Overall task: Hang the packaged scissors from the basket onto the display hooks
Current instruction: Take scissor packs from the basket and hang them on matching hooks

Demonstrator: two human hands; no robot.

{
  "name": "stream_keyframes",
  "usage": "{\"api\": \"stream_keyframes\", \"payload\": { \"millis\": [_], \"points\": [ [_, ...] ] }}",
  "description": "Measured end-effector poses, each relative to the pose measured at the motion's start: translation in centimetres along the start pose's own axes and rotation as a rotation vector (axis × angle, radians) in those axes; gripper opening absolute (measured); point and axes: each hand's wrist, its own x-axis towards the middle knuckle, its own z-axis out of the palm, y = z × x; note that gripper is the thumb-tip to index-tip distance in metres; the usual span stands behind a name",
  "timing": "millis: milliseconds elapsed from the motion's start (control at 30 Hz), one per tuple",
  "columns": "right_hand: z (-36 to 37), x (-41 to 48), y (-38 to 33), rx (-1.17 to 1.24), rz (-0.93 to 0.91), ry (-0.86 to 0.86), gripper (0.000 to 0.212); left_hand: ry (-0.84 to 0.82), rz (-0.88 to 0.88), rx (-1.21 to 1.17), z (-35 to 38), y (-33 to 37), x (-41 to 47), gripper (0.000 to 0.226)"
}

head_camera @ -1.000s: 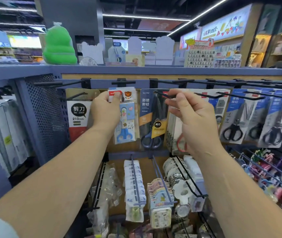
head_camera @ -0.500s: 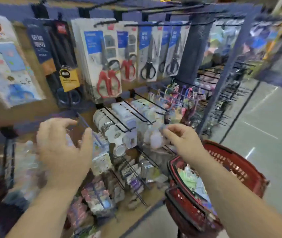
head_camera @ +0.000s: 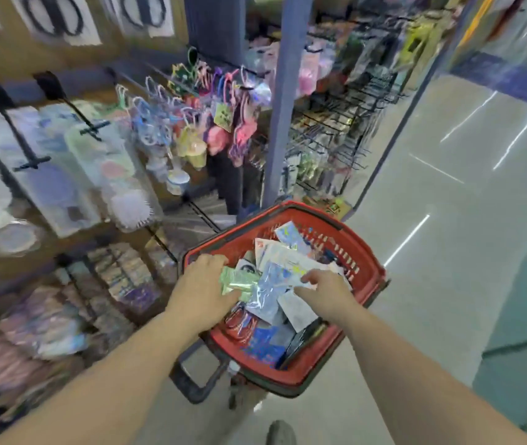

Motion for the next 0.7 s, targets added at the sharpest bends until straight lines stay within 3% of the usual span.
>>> {"api": "stream_keyframes", "payload": {
  "millis": [100, 300, 500, 633, 700],
  "points": [
    [-0.5, 2.9, 3.1, -0.048, 0.058, -0.099, 0.057, -0.156, -0.06, 0.061, 4.2, 1.7, 3.2, 0.083],
    [0.3, 11.4, 8.2, -0.156, 0.1, -0.259, 0.092, -0.354, -0.094, 0.202, 10.4, 2.6, 9.6, 0.087],
    [2.0, 17.2, 11.1, -0.434, 0.059, -0.269, 0.127, -0.414, -0.147, 0.375, 15.3, 0.7, 13.8, 0.094],
    [2.4, 18.3, 12.0, -0.525, 0.075, -0.329, 0.139, -0.38, -0.153, 0.42, 16.2, 0.7, 15.0, 0.095],
    [2.7, 18.3, 11.9, -0.545, 0.05, -0.321, 0.137, -0.441, -0.184, 0.345, 16.4, 0.6, 15.3, 0.092]
  ]
}}
